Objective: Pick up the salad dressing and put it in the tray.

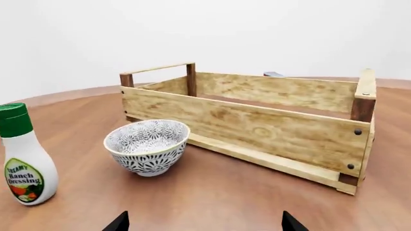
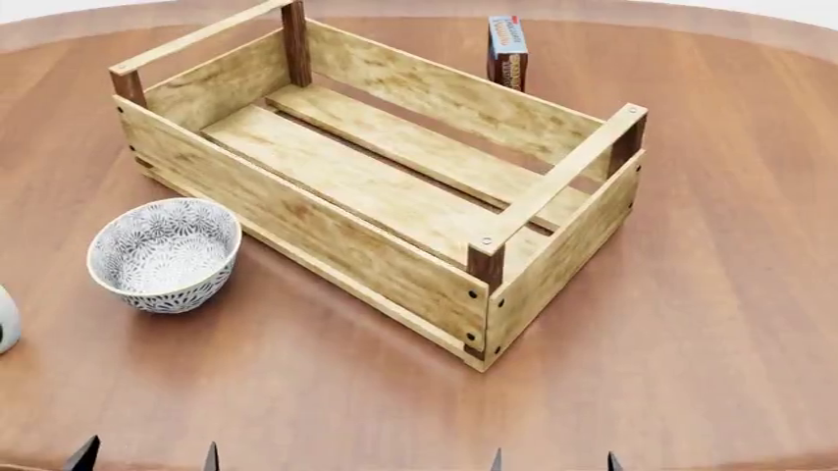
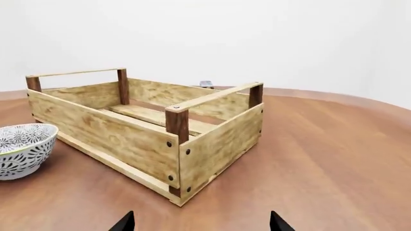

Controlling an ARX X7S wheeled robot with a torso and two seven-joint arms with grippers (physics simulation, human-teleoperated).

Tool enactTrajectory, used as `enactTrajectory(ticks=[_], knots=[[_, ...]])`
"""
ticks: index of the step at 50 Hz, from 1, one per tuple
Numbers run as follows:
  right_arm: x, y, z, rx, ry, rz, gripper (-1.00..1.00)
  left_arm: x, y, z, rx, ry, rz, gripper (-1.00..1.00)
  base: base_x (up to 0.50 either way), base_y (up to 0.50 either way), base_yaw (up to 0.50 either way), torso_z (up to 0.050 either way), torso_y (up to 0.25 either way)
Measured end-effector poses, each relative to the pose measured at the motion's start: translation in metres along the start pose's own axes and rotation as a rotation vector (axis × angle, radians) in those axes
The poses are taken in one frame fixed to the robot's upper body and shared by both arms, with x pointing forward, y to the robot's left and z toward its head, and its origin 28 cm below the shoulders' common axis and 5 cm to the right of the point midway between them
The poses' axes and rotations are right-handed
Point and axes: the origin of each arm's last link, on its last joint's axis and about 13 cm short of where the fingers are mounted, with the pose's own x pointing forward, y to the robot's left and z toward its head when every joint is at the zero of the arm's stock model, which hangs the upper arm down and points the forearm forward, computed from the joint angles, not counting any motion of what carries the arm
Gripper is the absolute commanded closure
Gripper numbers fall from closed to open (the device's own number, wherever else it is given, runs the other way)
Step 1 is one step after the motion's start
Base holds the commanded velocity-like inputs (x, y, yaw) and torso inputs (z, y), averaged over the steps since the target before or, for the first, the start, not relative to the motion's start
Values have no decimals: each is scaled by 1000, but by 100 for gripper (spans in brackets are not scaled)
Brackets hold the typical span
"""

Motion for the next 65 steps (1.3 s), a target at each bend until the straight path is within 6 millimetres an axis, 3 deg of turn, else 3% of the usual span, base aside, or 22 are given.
enactTrajectory(ticks=[36, 48, 54, 65], knots=[[-2, 1, 0, -2, -14, 12, -100, -1, 0, 0, 15, -13, -9, -100, 0, 500, 0, 0, 0], [-2, 3, 1, -25, -22, 22, -100, 0, 0, 1, 30, 4, -22, -100, 74, 13, 0, 0, 0], [1, 0, 14, -14, -38, -6, -100, 5, 3, 22, 12, -23, -8, -100, 500, 0, 0, 0, 0], [11, -12, 66, 26, -114, -57, -100, 11, 14, 81, -57, -125, -1, -100, 500, 0, 0, 0, 0]])
